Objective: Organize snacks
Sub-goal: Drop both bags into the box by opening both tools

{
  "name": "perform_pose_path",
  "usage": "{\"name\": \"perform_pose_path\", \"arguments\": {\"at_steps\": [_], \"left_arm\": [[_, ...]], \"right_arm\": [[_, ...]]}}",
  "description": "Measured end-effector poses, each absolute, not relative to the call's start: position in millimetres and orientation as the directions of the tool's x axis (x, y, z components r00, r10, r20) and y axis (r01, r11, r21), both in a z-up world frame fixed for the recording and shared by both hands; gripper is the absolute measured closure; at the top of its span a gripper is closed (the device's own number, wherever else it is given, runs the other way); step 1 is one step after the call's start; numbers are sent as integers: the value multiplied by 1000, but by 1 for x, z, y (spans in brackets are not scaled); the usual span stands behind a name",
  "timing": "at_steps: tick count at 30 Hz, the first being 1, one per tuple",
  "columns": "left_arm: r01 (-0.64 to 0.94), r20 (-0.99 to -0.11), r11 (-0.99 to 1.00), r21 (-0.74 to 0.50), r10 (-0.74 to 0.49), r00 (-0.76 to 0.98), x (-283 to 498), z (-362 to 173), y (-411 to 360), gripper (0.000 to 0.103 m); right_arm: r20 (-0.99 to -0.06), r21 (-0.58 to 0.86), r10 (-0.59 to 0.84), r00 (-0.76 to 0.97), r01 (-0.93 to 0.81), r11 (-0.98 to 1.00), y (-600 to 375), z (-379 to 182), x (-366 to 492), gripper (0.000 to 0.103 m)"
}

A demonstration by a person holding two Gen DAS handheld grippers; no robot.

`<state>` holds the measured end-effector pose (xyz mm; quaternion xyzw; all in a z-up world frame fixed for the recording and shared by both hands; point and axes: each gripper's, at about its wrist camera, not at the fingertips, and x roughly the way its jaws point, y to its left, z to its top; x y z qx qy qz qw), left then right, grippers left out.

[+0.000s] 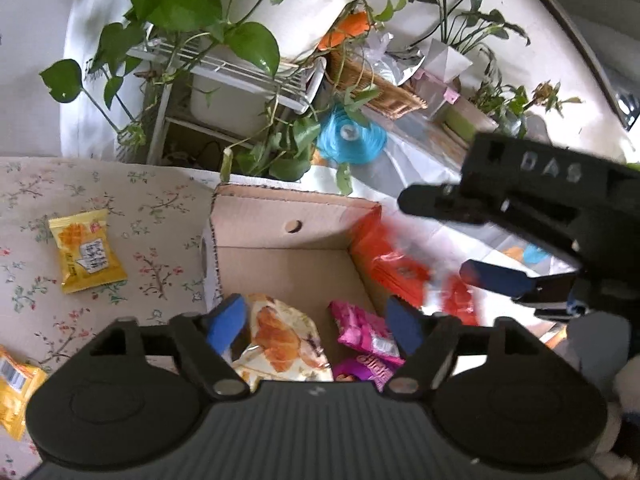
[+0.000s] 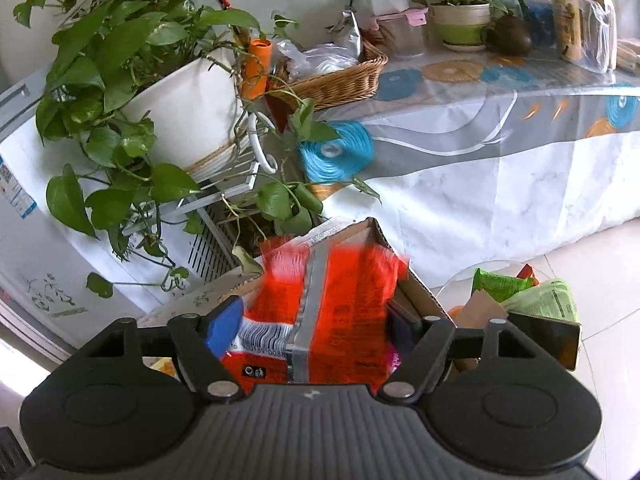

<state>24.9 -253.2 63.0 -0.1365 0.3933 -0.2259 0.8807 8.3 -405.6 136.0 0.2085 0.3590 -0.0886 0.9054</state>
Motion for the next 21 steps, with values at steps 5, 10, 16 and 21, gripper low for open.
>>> {"name": "perform_pose_path", "arguments": {"at_steps": [5,10,16,21], "left_arm": [[295,-647,879,-376,-476,595,23,65,-250,18],[303,-663,891,-337,-453,596,21,67,-245,17],[305,-681,902,-306,-431,592,20,69,-236,16],[304,-688,912,-276,-409,600,20,71,-227,15]], "right_arm": [[-681,325,-1,732,303,896,-403,137,9,14],[-677,332,23,736,277,902,-398,137,12,13],[-677,328,42,735,250,911,-388,137,15,13],[-683,320,53,729,233,918,-382,136,19,12]]}}
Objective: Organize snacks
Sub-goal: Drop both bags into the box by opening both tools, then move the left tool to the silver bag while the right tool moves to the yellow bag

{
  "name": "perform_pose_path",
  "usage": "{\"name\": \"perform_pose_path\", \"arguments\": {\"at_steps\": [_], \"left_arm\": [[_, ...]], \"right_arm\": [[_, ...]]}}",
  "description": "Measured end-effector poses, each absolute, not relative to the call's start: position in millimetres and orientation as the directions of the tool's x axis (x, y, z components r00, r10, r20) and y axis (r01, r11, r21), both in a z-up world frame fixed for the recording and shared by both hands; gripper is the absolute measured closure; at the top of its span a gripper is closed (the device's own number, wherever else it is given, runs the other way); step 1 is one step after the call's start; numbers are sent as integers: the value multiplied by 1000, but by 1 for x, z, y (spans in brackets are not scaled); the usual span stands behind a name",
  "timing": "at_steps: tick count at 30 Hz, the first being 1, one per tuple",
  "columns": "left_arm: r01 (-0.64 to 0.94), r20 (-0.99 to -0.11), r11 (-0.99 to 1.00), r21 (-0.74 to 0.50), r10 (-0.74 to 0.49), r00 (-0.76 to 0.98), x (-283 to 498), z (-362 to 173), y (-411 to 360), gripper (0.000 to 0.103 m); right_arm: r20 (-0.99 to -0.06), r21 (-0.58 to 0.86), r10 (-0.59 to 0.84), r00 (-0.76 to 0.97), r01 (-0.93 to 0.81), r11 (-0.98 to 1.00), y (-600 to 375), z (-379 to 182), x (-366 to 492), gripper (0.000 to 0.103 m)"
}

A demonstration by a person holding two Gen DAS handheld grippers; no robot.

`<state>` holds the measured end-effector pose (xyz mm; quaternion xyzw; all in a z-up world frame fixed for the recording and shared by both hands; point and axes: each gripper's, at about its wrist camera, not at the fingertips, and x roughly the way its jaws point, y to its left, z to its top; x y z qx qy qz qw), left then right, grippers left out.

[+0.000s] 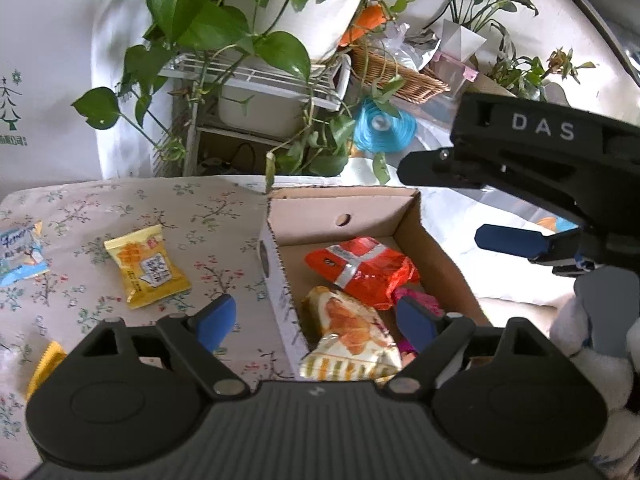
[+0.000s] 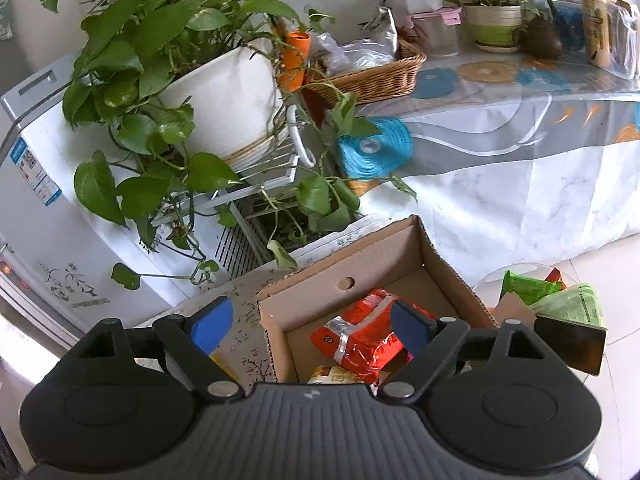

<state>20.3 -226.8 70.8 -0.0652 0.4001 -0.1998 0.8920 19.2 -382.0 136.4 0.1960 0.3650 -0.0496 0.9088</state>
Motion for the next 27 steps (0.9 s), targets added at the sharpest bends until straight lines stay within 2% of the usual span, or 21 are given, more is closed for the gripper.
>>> {"name": "perform_pose_path", "arguments": {"at_steps": [7,27], "left_arm": [[305,-702,922,-238,-381,601,21,71,-208,13],[244,-713,943,-228,-332,617,21,70,-111,12]], "right_arm": [[-693,305,65,718,211,929,-372,134,25,12],[-720,240,119,684,84,967,-326,122,37,9]]}}
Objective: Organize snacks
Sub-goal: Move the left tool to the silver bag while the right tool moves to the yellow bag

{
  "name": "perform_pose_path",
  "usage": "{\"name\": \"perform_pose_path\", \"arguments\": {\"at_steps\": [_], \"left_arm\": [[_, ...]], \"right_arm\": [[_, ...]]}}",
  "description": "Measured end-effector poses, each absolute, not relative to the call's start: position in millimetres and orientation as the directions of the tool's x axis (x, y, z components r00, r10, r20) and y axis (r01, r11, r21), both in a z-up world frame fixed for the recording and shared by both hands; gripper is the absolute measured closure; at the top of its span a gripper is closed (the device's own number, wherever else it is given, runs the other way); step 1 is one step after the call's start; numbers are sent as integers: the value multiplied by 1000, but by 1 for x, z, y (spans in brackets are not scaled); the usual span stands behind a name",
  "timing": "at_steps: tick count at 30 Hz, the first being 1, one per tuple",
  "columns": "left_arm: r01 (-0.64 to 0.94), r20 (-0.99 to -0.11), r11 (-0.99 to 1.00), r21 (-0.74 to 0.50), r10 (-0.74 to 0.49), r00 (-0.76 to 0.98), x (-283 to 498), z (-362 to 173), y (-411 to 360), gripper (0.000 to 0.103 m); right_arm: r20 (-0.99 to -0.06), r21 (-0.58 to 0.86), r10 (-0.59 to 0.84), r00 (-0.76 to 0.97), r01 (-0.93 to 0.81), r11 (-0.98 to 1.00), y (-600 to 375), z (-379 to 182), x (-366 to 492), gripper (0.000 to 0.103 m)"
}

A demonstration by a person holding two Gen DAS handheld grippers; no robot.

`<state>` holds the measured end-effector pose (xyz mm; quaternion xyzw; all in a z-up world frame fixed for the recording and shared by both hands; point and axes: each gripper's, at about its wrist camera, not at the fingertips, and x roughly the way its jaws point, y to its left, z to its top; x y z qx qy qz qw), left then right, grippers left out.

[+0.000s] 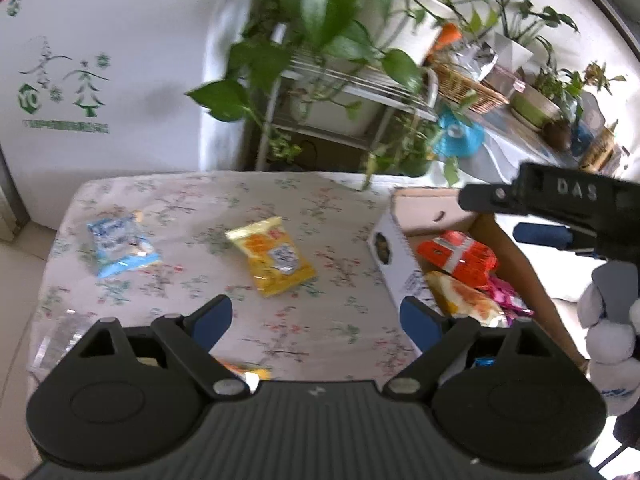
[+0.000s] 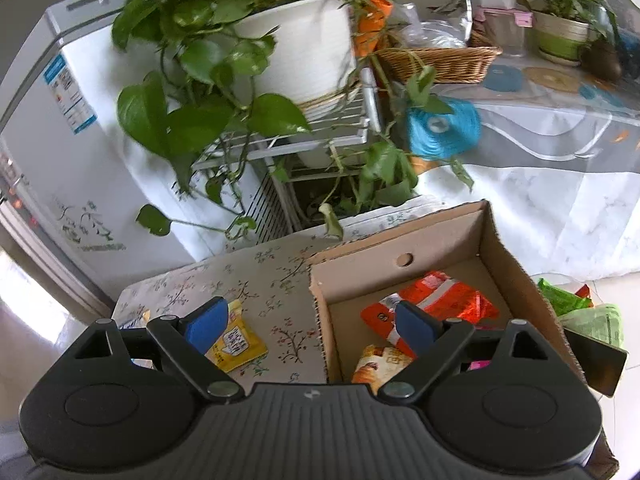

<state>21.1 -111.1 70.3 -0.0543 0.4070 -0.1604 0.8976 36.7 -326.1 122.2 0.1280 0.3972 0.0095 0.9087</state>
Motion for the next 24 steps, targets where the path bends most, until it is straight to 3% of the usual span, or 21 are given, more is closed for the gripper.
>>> {"name": "perform_pose_path", "arguments": {"at_steps": [16,24], "left_arm": [[30,-732,989,-146,-129,669,42,61,17,12],[80,-786,992,-96,-125,605,46,35,38,12]], "right_arm": [[-723,198,256,642,-162,967,-265,106,33,9],[-736,178,364,570,-356,917,-225,86,27,9]]}}
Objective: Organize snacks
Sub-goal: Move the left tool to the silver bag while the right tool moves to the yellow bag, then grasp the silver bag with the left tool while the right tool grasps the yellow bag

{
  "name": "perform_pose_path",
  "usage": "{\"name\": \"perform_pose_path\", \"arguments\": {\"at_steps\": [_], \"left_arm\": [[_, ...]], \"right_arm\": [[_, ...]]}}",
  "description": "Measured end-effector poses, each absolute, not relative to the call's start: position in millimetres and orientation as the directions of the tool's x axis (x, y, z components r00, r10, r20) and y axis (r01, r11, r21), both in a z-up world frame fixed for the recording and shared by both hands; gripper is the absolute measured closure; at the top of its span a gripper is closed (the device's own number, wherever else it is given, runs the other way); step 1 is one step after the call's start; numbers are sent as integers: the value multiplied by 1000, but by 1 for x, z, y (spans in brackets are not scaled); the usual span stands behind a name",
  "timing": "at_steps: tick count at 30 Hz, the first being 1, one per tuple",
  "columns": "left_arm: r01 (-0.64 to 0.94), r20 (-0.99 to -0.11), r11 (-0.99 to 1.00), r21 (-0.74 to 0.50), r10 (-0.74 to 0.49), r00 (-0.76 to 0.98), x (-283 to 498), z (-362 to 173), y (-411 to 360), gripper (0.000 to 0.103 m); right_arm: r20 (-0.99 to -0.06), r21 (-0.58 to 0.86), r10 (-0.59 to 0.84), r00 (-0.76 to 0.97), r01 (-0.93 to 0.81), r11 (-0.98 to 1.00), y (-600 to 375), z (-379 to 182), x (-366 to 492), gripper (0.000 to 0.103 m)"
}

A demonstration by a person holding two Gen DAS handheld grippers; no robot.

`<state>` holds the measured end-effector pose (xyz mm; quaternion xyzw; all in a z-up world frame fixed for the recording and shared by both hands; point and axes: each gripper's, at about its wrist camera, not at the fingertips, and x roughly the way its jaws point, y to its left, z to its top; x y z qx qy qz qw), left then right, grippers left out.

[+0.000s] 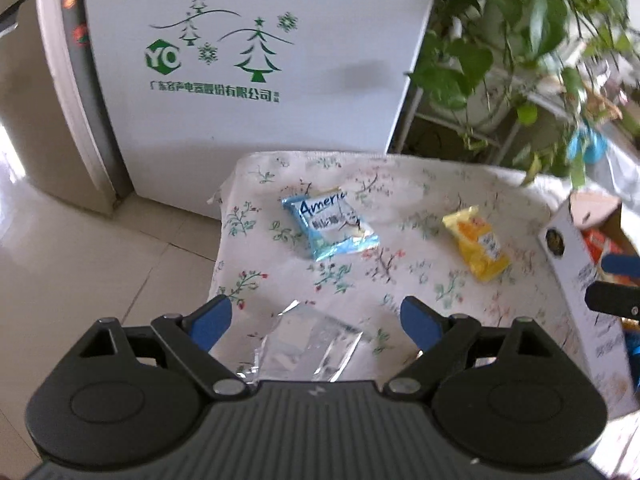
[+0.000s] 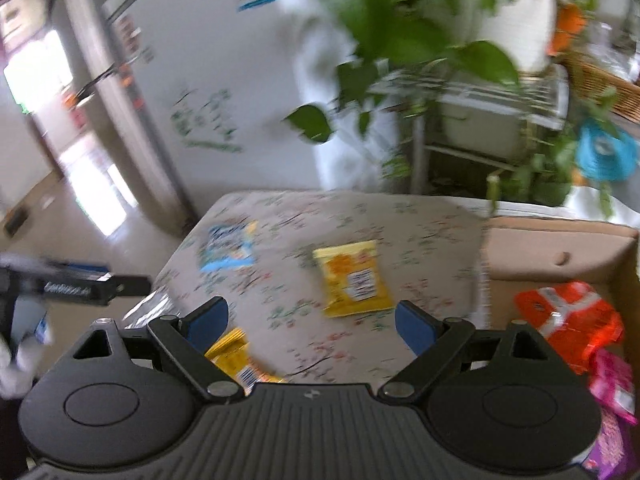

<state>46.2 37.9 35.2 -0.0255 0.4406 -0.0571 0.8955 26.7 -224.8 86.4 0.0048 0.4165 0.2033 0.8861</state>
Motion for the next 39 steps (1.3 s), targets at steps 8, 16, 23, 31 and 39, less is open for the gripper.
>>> {"name": "perform_pose_path", "arguments": {"at_steps": [8,16,23,31,39], "left_arm": [[200,-830,979,-48,-150,537,45,13,35,12],[348,-869,937,31,-147,473,48,-8,23,12],[433,-881,898,79,-140,451,52,-19,16,12],[474,-890,880,39,-185,417,60,-27,17,12],[450,-898,893,0,-198,393,66,-35,19,0]], "right_arm": [[-760,138,420,496,-508,850,-195,67,17,9],[-808,76,414,419,-623,779,-168,38,9,9],[-827,28,394,401,-671,741,-151,22,10,9],[-828,-7,386,408,-694,720,-138,12,12,9],[-840,-11,373,394,-699,715,-130,-2,20,9]]}}
